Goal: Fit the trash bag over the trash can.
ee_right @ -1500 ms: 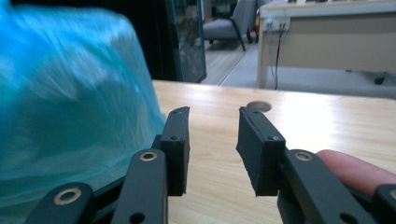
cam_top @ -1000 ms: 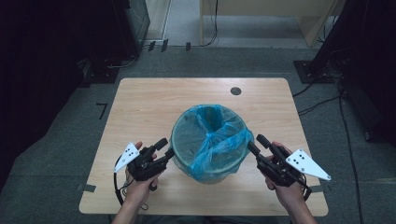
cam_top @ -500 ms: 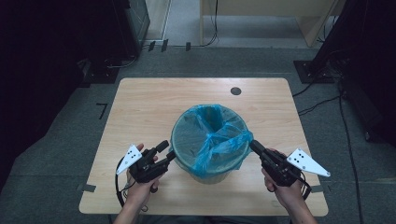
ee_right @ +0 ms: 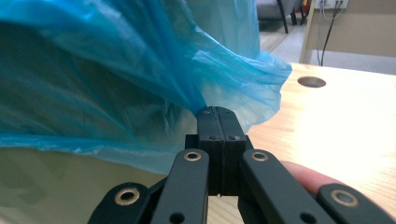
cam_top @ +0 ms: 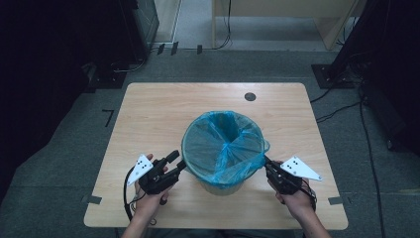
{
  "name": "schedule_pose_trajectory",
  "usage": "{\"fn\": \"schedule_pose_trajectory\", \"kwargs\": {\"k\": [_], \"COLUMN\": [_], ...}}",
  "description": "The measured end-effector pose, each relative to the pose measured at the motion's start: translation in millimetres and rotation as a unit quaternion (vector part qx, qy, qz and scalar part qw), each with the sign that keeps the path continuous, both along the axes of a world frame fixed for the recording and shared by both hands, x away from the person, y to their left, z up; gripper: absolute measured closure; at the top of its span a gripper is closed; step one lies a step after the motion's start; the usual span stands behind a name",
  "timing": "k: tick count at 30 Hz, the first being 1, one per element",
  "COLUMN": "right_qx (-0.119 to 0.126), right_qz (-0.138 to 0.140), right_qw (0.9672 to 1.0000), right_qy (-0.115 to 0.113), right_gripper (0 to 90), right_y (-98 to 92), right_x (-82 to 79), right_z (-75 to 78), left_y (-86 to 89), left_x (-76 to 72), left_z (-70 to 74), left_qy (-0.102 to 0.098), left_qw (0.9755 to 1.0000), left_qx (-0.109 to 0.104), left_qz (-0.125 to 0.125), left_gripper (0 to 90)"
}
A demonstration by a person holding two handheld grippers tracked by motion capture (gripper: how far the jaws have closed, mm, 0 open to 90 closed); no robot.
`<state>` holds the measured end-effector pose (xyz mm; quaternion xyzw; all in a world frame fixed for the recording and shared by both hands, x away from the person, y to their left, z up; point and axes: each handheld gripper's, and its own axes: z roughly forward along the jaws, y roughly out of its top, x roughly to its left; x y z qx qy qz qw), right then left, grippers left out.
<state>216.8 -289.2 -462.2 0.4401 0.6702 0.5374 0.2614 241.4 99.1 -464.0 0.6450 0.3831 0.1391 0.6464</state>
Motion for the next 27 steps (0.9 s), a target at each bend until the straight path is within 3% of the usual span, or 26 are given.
{"fn": "schedule_pose_trajectory", "kwargs": {"k": [5,10,13,18,22,27], "right_qx": [-0.011,-0.014,-0.012,-0.004,0.009,0.003], "right_qz": [-0.006,-0.008,-0.013,-0.014,0.003,0.028], "right_qw": [0.9997,0.9996,0.9996,0.9999,0.9998,0.9994], "right_qy": [0.019,0.022,0.022,0.008,-0.016,-0.019], "right_gripper": [90.0,90.0,90.0,90.0,90.0,90.0], "right_y": [0.3,1.5,1.4,-1.6,-5.1,-7.9], "right_x": [5.7,7.7,8.5,5.9,-1.1,-6.5], "right_z": [-9.3,-11.8,-11.9,-9.3,-4.3,-5.7], "left_y": [-4.8,-10.1,-12.3,-13.7,-16.1,-15.1], "left_x": [-0.9,-1.9,-1.7,-0.4,3.0,7.5], "left_z": [-3.2,-2.6,-3.1,-5.6,-10.9,-17.8], "left_qy": [-0.002,-0.011,-0.008,-0.003,0.018,0.043], "left_qw": [1.0,0.9996,0.9994,0.9988,0.9969,0.9952], "left_qx": [0.002,0.008,0.016,0.042,0.074,0.081], "left_qz": [-0.009,-0.026,-0.03,-0.026,-0.018,-0.035], "left_gripper": [54.1,80.1,88.1,89.9,89.9,89.8]}}
